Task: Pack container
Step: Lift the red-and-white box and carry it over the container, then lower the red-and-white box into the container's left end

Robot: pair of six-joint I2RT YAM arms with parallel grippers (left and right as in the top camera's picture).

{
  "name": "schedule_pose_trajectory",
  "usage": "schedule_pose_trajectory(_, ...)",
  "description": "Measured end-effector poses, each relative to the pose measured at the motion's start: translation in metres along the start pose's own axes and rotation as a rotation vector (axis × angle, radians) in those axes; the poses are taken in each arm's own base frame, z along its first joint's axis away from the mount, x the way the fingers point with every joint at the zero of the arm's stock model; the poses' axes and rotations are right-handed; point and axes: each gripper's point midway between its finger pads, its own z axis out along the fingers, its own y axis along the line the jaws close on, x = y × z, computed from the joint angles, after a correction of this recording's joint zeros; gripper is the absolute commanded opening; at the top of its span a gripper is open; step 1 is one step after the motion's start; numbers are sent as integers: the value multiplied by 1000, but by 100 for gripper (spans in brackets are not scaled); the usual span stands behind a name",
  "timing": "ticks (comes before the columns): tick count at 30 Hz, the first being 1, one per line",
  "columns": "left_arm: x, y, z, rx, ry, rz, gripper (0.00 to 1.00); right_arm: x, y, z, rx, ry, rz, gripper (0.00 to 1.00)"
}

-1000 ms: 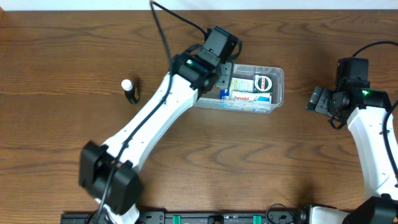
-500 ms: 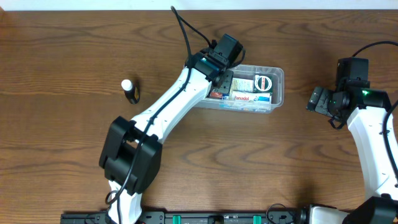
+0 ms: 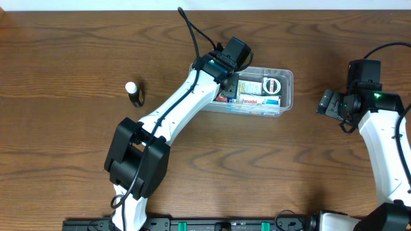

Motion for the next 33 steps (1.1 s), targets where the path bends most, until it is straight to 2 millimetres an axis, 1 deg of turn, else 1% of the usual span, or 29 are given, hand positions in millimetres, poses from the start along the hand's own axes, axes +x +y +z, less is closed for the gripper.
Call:
schedule_pose_trajectory(5,-4,-1,0,2,-16,-6,64,0,0,0,0,0,0,99)
schedule_pose_trajectory(11,-1,1,0,-3,-3,-3,64,0,0,0,0,0,0,99)
schedule_pose_trajectory(26,-3,0,0,1,-13,-5,64,0,0,0,0,0,0,99)
schedule_pose_trajectory(33,0,3,4,-5,-6,-9,64,0,0,0,0,0,0,99)
